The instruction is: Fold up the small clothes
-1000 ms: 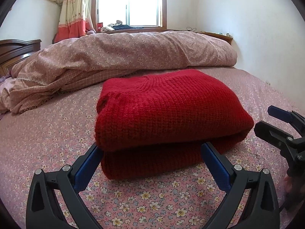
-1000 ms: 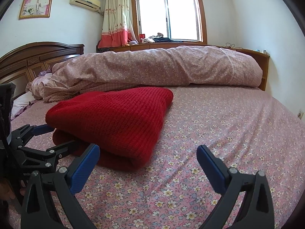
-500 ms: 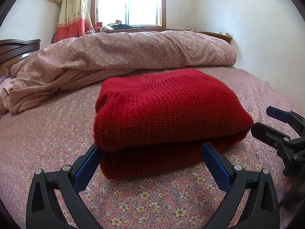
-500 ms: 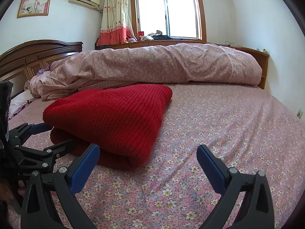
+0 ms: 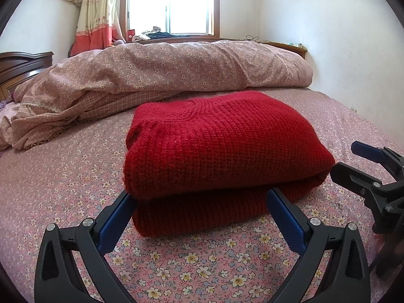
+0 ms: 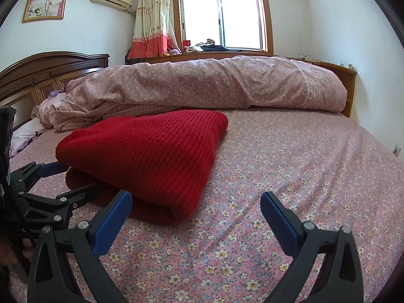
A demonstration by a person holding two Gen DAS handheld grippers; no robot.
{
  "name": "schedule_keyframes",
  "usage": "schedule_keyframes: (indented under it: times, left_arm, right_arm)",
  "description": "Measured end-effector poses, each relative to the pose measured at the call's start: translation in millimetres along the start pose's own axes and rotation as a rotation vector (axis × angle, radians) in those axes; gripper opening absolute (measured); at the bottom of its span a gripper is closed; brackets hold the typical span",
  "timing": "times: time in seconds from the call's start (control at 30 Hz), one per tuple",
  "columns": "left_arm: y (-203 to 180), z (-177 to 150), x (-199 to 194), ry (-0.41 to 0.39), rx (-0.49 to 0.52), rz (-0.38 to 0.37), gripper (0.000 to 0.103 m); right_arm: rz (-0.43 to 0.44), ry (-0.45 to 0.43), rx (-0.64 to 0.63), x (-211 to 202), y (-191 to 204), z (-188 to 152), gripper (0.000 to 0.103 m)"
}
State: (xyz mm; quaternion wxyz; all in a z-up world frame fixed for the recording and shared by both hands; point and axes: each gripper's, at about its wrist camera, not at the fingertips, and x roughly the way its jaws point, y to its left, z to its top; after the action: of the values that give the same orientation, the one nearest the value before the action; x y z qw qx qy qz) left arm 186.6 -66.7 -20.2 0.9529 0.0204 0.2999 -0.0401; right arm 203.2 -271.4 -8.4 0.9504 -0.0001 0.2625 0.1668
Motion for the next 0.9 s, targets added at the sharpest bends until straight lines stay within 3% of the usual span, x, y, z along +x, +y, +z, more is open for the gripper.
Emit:
schedule_keyframes:
  times: [0.9]
  left_arm:
    - [-0.7, -0.4, -0.2, 0.000, 0.000, 0.002, 0.099]
  right_arm:
    - [-0.004, 0.008, -0.002, 0.9, -0.2, -0.5, 0.103]
